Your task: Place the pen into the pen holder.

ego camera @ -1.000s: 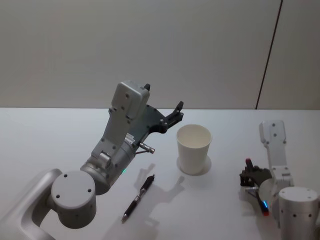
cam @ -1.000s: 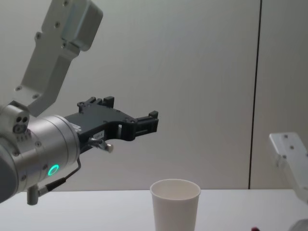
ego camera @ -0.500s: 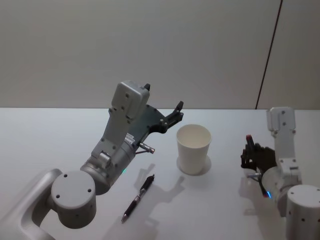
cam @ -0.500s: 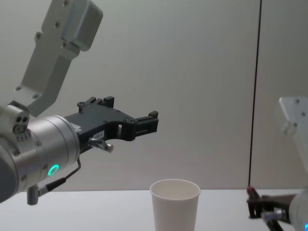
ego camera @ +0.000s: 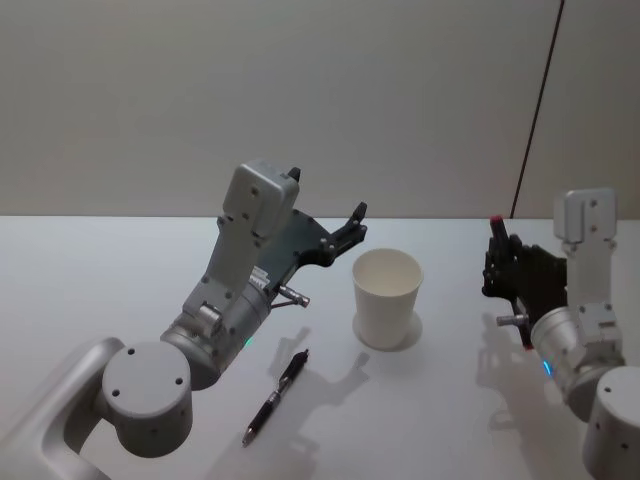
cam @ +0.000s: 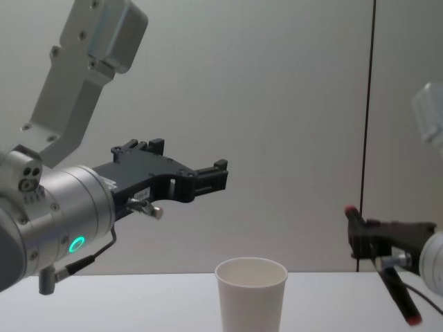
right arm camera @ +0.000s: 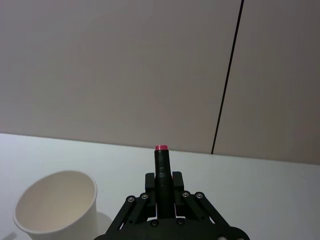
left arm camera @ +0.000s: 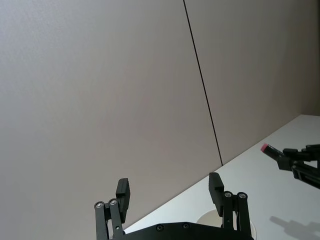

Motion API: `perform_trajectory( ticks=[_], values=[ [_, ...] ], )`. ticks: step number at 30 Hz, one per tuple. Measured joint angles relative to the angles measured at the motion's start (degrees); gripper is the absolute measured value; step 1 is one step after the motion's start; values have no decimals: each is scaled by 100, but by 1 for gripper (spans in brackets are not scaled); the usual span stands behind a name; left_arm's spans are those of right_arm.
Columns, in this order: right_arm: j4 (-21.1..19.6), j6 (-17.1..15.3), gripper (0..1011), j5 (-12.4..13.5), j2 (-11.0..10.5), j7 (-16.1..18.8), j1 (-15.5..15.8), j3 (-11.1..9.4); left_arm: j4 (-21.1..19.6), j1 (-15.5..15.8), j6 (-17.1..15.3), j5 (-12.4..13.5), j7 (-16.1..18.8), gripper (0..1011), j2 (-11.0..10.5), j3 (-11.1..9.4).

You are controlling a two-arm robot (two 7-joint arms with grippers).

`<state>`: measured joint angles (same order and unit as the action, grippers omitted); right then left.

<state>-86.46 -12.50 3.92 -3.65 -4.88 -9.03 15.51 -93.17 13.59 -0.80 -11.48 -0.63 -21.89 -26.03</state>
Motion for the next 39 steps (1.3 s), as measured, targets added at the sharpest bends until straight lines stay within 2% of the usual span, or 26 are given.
perform_trajectory(
  ticks=[12, 14, 15, 16, 21, 31, 39],
  values=[
    [192, 1221, 185, -26, -54, 632, -160, -76, 0, 0, 0, 0, 0, 1004, 0, 0],
    [333, 1518, 185, -25, -54, 828, -250, -93, 0, 0, 0, 0, 0, 1004, 0, 0],
    [333, 1518, 185, -25, -54, 828, -250, -93, 0, 0, 0, 0, 0, 1004, 0, 0],
    [423, 1683, 185, -25, -50, 939, -311, -100, 0, 0, 0, 0, 0, 1004, 0, 0],
    [761, 2116, 185, -39, -11, 1229, -508, -111, 0, 0, 0, 0, 0, 1004, 0, 0],
    [1353, 2683, 185, -144, 89, 1570, -834, -92, 0, 0, 0, 0, 0, 1004, 0, 0],
    [1738, 2990, 185, -161, 172, 1765, -1044, -60, 0, 0, 0, 0, 0, 1004, 0, 0]
  ],
)
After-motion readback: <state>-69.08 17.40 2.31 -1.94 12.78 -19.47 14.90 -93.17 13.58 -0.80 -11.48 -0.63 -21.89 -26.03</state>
